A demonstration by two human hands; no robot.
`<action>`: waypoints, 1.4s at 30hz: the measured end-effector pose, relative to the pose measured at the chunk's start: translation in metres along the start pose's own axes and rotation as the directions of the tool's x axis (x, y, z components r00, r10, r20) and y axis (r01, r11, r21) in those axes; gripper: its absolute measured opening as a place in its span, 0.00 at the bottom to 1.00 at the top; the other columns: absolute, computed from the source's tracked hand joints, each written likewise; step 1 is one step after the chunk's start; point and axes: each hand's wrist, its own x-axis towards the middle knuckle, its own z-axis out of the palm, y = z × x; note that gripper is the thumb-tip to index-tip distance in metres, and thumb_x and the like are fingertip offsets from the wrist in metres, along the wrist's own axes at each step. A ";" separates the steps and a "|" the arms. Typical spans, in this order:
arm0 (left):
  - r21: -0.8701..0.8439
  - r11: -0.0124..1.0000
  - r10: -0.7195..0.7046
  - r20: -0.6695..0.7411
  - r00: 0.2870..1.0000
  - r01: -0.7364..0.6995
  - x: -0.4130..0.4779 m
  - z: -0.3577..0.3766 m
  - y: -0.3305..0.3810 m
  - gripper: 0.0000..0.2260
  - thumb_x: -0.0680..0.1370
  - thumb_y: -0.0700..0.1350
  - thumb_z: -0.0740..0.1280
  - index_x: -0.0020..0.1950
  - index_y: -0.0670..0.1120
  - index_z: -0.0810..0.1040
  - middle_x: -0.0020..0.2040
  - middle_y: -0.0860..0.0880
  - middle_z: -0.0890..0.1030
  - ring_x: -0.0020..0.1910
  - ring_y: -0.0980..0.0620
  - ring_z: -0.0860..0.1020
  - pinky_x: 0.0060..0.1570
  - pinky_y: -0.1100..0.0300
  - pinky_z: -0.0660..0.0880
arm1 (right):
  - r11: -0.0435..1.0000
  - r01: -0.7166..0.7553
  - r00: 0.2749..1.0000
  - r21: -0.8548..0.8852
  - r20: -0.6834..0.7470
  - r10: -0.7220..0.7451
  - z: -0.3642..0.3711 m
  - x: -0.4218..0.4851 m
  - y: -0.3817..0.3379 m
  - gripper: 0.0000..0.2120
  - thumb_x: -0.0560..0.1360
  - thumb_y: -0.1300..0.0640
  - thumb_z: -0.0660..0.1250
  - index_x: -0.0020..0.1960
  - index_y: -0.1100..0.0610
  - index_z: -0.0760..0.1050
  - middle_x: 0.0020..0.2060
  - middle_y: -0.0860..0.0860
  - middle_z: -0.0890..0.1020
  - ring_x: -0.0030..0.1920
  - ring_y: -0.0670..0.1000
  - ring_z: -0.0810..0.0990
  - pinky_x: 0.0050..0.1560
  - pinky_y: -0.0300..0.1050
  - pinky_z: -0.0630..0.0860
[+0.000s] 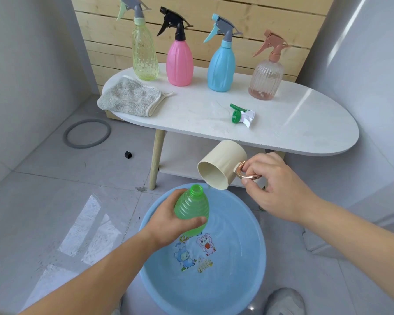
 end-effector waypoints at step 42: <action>0.041 0.979 0.190 0.157 0.969 -0.198 0.031 0.011 0.179 0.24 0.70 0.42 0.81 0.64 0.51 0.77 0.54 0.54 0.85 0.52 0.59 0.83 0.47 0.69 0.78 | 0.393 -0.462 0.601 0.795 -0.045 0.798 -0.124 0.046 0.095 0.13 0.79 0.45 0.64 0.51 0.55 0.75 0.45 0.57 0.82 0.38 0.56 0.81 0.38 0.47 0.76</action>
